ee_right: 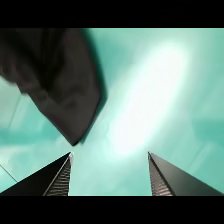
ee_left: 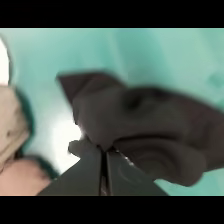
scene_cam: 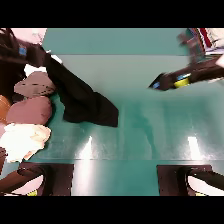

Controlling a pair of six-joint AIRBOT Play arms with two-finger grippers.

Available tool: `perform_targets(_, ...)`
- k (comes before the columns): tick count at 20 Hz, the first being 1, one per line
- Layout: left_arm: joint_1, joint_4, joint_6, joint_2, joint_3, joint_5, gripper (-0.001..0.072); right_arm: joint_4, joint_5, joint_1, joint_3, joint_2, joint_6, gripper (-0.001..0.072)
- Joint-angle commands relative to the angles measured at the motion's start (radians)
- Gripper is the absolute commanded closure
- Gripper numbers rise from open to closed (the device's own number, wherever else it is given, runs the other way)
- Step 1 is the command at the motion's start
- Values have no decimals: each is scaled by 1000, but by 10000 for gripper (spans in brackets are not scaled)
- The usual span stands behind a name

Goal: Fold the shirts.

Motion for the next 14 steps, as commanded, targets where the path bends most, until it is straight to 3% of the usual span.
perform_targets(1, 0, 81, -9, 2, -97, 24, 684, 35, -137, 123, -53, -210, -32, 176)
perform_targets(8, 0, 74, -12, 2, -101, 72, 683, 171, -123, 258, 230, -589, -48, 184)
perform_targets(11, 0, 72, -12, 2, -101, 75, 683, 169, -106, 311, 356, -678, -47, 242)
perform_targets(13, 0, 72, -12, 2, -101, 75, 683, 167, -92, 332, 434, -728, -47, 436)
perform_targets(14, 0, 72, -13, 2, -101, 75, 683, 161, -101, 337, 462, -741, -48, 612)
